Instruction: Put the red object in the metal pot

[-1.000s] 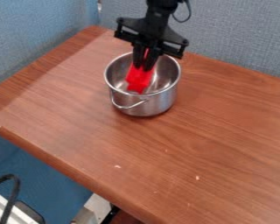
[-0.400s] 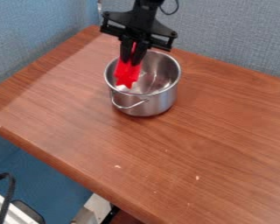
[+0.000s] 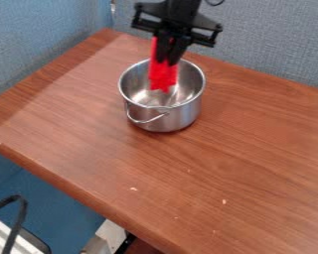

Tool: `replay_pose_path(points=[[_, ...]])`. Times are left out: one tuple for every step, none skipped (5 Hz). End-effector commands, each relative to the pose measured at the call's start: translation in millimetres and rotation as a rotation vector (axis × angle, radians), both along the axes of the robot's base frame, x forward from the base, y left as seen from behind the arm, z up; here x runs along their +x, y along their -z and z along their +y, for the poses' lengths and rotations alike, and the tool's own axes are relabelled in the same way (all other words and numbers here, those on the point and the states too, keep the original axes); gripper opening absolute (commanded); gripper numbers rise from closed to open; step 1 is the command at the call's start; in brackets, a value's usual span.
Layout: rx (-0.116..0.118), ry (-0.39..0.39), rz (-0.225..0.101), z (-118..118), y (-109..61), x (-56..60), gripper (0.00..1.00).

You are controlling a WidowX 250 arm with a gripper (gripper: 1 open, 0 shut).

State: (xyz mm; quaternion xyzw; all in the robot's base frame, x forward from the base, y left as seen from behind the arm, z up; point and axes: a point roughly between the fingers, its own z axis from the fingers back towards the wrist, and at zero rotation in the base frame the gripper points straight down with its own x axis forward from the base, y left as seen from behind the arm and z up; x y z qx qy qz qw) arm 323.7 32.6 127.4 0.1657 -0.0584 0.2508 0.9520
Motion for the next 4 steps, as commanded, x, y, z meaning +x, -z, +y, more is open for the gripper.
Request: replay_pose_path(points=[[0.031, 0.041, -0.073, 4, -8.3, 8.2, 0.0], [0.03, 0.066, -0.067, 3, -4.9, 8.5, 0.0], [0.022, 0.052, -0.062, 5, -12.5, 5.7, 0.0], [0.019, 0.043, -0.051, 9, -17.9, 3.6, 0.0]])
